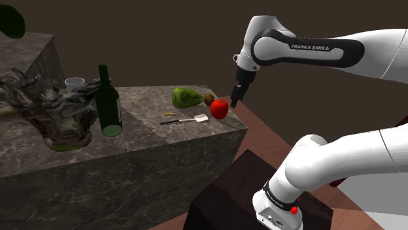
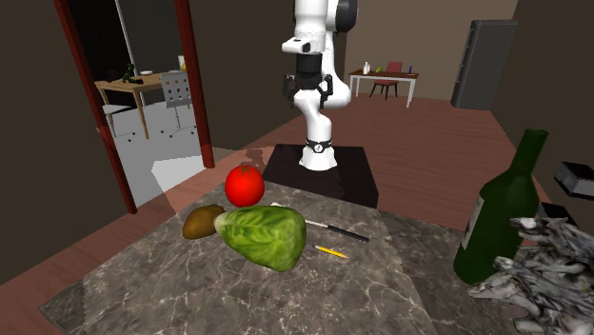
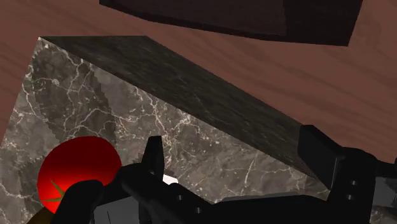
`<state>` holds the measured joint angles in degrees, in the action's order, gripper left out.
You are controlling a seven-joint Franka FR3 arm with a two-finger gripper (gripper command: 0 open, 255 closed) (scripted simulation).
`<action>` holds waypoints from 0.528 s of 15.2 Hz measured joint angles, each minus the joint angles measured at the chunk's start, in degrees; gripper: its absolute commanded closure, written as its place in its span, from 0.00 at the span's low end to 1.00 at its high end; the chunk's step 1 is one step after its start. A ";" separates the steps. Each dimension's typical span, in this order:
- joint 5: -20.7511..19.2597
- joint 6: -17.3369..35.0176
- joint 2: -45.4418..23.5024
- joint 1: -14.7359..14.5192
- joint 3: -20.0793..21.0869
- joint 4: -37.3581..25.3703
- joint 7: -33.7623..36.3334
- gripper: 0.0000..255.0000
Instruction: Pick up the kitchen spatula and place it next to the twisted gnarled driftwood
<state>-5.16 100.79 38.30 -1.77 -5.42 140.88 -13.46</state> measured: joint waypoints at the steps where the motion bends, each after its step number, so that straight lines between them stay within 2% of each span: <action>1: -0.33 1.86 -1.55 -0.50 -0.91 0.06 -2.32 0.00; 8: -0.40 15.17 -15.85 -4.43 -6.87 -2.50 -19.28 0.00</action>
<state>-5.56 115.95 22.45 -6.20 -12.30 138.37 -32.74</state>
